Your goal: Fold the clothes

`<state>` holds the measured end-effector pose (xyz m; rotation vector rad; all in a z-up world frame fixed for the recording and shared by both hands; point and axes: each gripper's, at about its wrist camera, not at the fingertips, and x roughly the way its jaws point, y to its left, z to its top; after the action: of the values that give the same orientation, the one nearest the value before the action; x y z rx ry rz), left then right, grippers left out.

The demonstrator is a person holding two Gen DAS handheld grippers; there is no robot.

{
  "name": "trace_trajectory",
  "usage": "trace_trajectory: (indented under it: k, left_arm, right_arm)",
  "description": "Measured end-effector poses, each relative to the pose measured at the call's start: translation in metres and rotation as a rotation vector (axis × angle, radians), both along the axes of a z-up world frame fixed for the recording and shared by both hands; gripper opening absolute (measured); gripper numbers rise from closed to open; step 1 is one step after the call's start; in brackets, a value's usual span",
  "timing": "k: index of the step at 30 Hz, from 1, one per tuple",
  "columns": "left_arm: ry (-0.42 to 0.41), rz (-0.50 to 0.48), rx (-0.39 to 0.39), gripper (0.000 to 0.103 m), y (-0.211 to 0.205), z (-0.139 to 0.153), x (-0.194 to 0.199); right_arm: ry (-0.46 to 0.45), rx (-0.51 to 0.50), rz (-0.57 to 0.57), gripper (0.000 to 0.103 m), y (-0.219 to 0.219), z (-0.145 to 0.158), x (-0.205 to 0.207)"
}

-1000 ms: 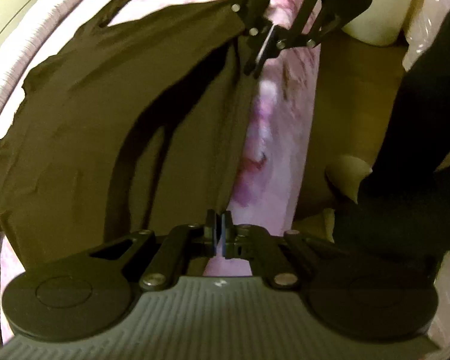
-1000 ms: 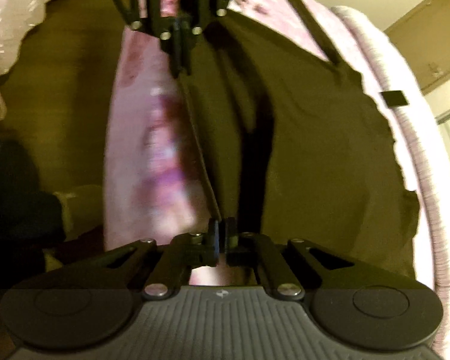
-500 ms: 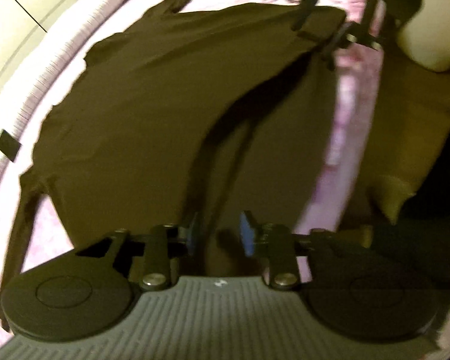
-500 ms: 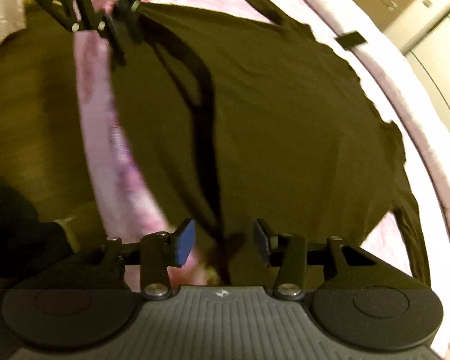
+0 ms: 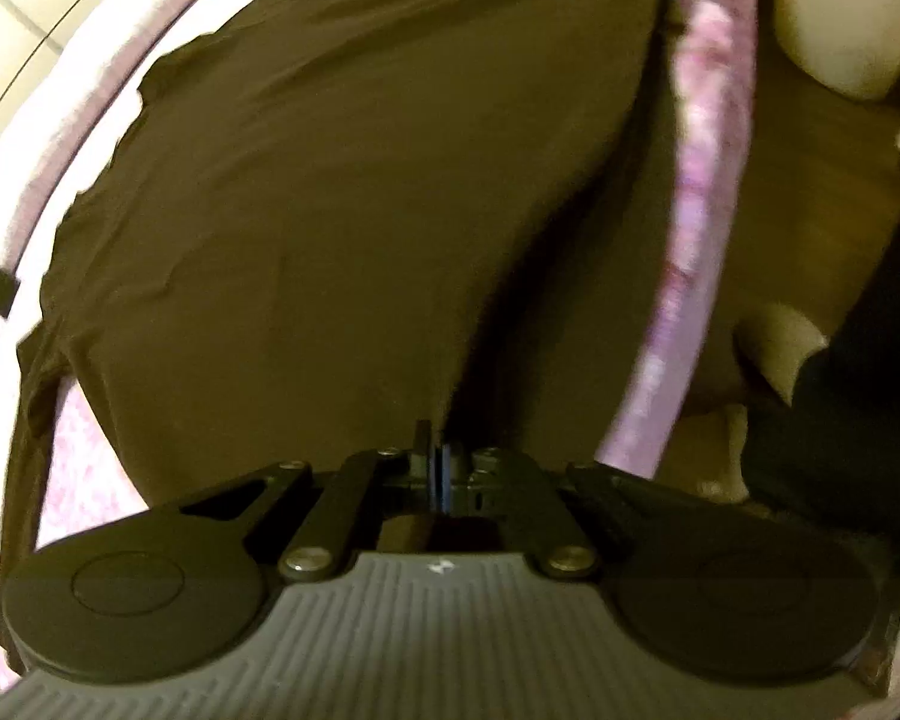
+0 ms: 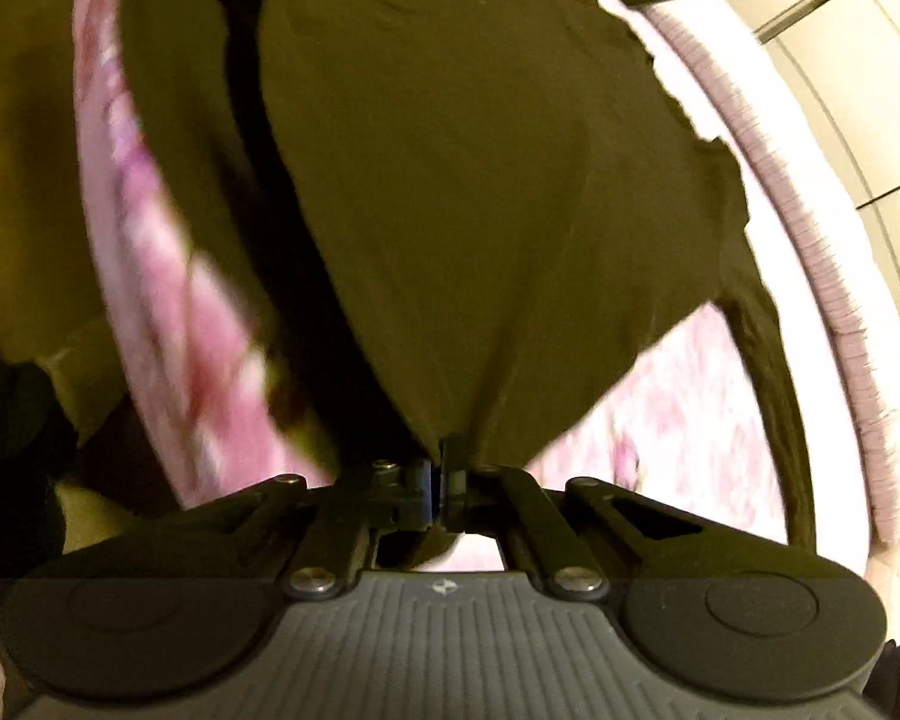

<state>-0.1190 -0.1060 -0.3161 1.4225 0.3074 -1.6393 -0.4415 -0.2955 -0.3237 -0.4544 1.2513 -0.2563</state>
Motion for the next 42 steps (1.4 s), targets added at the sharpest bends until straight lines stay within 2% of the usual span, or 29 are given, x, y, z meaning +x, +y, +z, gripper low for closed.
trace_trajectory:
  k: [3,7,12,15,17,18,19,21,25,30,32,35,37,39,41,42]
  left_arm:
    - [-0.045,-0.047,0.011,0.000,0.016,0.000,-0.008]
    - [-0.092,-0.084,0.060,0.000,0.031,-0.013,-0.015]
    - [-0.075,-0.021,0.061,0.003,0.044,-0.004,-0.010]
    - [-0.073,0.026,0.039,0.008,0.049,0.002,-0.004]
    - [-0.086,0.045,0.030,0.010,0.050,0.004,-0.001]
    - [-0.096,0.052,0.025,0.015,0.050,0.005,0.001]
    - [-0.111,0.058,0.012,0.025,0.051,0.006,0.002]
    - [-0.123,0.057,-0.028,0.031,0.050,0.008,0.003]
    - [-0.138,0.015,-0.023,0.031,0.040,-0.004,0.003]
    - [-0.124,0.007,-0.030,0.032,0.030,-0.013,0.004]
    - [-0.101,0.025,-0.030,0.029,0.030,-0.011,0.008]
    - [-0.076,0.068,-0.028,0.017,0.029,-0.007,0.016]
    - [-0.067,0.066,-0.018,0.003,0.030,-0.005,0.017]
    - [-0.060,0.048,-0.012,0.000,0.032,-0.003,0.017]
    - [-0.051,0.034,-0.008,0.000,0.034,0.000,0.016]
    - [-0.049,0.023,-0.008,0.000,0.036,0.002,0.014]
  right_arm:
    - [0.015,0.027,0.038,0.000,0.005,0.009,-0.016]
    - [0.062,0.034,0.064,0.000,0.007,0.000,-0.021]
    - [0.073,0.047,0.026,0.002,0.007,-0.001,-0.020]
    - [0.070,0.047,0.015,0.005,0.009,0.001,-0.021]
    - [0.076,0.059,0.003,0.017,0.009,0.000,-0.022]
    - [0.077,0.062,0.004,0.019,0.011,0.001,-0.023]
    - [0.078,0.063,0.005,0.020,0.013,0.002,-0.024]
    - [0.061,0.058,0.018,0.020,0.018,0.009,-0.025]
    - [-0.008,0.077,0.065,0.029,0.031,0.023,-0.010]
    - [-0.085,0.127,0.128,0.030,0.046,0.021,0.028]
    - [-0.102,0.146,0.146,0.030,0.053,0.016,0.045]
    - [-0.127,0.166,0.172,0.031,0.062,0.010,0.068]
    - [-0.126,0.166,0.181,0.031,0.064,0.004,0.077]
    - [-0.112,0.168,0.171,0.021,0.061,0.001,0.082]
    - [-0.111,0.156,0.166,0.000,0.057,0.003,0.079]
    - [-0.111,0.159,0.166,0.000,0.055,0.005,0.076]
